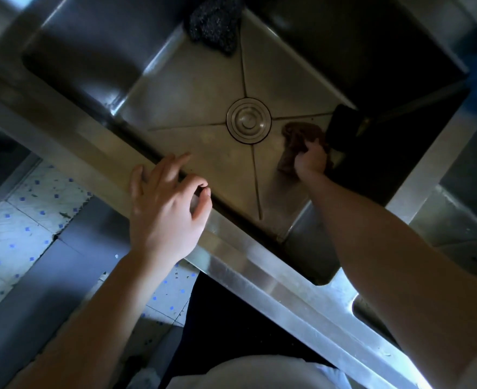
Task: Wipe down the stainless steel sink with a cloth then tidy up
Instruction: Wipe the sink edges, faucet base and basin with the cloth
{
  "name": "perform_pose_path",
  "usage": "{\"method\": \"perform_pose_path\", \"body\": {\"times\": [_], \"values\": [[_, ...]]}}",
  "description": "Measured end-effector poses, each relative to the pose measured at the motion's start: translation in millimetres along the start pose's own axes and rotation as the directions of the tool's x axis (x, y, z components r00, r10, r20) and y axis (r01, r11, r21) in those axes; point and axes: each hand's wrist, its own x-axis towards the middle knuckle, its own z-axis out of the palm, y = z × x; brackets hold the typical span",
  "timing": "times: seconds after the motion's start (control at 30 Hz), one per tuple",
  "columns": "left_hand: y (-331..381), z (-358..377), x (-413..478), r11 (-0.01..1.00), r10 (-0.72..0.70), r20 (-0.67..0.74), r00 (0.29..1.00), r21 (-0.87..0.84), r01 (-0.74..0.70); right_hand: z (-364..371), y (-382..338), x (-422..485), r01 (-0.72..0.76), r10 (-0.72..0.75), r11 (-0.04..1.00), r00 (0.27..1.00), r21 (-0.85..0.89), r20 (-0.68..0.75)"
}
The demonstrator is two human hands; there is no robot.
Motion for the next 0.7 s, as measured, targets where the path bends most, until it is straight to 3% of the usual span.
{"method": "perform_pose_path", "body": {"times": [0.1,0.17,0.23,0.33,0.43,0.5,0.6,0.7], "values": [[-0.3,1.2,-0.8,1.0,0.008,-0.032,0.999,0.008,-0.008,1.7,13.8,-19.9,-0.038,0.037,0.998,0.999,-0.046,-0.021],[-1.2,1.4,-0.7,1.0,0.009,-0.044,0.999,0.009,-0.009,4.8,19.3,-38.5,-0.004,0.005,0.984,1.0,-0.177,0.009],[-1.8,1.7,-1.0,1.0,0.011,-0.055,0.998,0.008,-0.011,6.6,21.9,-57.7,0.129,-0.091,0.914,0.989,-0.385,0.114],[-2.7,2.6,-0.7,1.0,0.007,-0.053,0.999,0.013,-0.007,4.5,22.5,-75.5,0.371,-0.197,0.725,0.919,-0.581,0.341],[-3.8,3.4,-1.1,1.0,0.015,-0.05,0.999,0.018,-0.014,-0.1,22.8,-82.6,0.469,-0.192,0.625,0.867,-0.624,0.459],[-4.0,3.5,-1.0,1.0,0.018,-0.054,0.998,0.019,-0.017,-4.8,20.6,-85.3,0.437,-0.199,0.605,0.892,-0.666,0.405],[-2.3,2.7,-0.1,1.0,0.003,-0.055,0.998,0.021,-0.002,-11.8,11.3,-81.5,0.337,-0.097,0.614,0.93,-0.714,0.355],[-1.0,0.6,-0.3,1.0,-0.001,-0.053,0.999,0.02,0.002,-10.0,7.5,-78.8,0.449,-0.097,0.549,0.872,-0.705,0.48]]}}
